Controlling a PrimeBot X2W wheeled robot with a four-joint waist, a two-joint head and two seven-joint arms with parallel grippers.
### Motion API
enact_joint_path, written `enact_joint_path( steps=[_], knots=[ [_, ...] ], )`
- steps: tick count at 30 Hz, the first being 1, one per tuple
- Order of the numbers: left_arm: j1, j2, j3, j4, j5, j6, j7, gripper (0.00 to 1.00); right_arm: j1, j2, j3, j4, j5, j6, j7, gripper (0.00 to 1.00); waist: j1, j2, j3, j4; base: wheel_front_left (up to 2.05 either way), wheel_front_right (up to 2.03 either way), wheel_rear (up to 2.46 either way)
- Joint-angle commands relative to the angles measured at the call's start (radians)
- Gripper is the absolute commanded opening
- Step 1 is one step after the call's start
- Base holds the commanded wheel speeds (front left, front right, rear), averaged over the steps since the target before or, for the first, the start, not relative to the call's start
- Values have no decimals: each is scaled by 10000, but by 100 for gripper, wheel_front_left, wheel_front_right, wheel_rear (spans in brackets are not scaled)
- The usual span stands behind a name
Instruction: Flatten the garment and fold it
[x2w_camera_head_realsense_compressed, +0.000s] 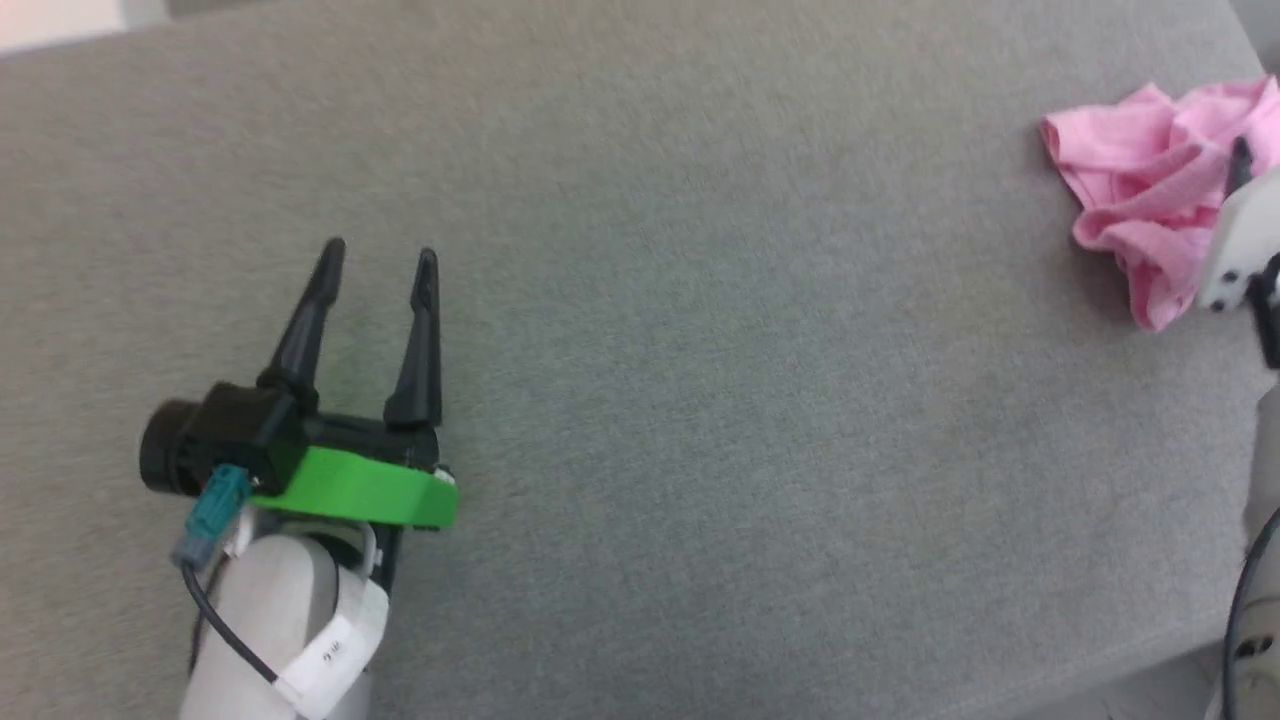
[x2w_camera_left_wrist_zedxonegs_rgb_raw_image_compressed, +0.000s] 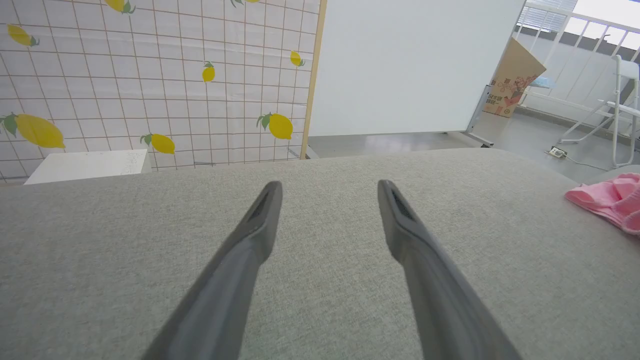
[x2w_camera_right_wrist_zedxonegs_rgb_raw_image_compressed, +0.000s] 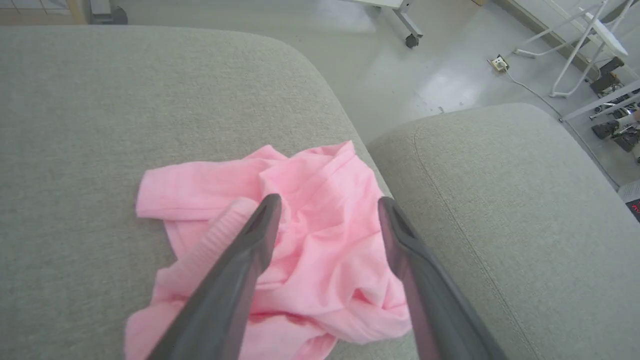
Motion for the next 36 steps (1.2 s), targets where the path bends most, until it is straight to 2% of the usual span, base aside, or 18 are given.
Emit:
enact_joint_path(
  steps=[1,9,13,19,31,36],
  knots=[
    [165,-113,43,28,-144,27,-82,100,369,89,167,-181,318,-15,-237,100,0,0,-1292,959,0,0,0],
    [858,-616,185,105,-320,-53,-87,100,2616,212,1442,-1885,2528,-15,-1957,100,0,0,-2379,2039,0,0,0],
    [1193,-750,289,211,-417,-83,-88,100,3982,391,1845,-3105,3202,-15,-3006,100,0,0,-2797,2528,0,0,0],
    [1603,-833,366,492,-525,-122,-88,100,5780,762,2413,-4677,3582,-15,-4195,100,0,0,-3336,3051,0,0,0],
    [2202,-861,383,801,-727,-150,-89,100,8093,1095,2888,-6285,3737,-15,-4761,100,0,0,-3849,3304,0,0,0],
    [2381,-862,231,855,-787,-153,-89,100,8755,1105,2956,-6477,4093,-15,-4787,100,0,0,-4007,3239,0,0,0]
  ],
)
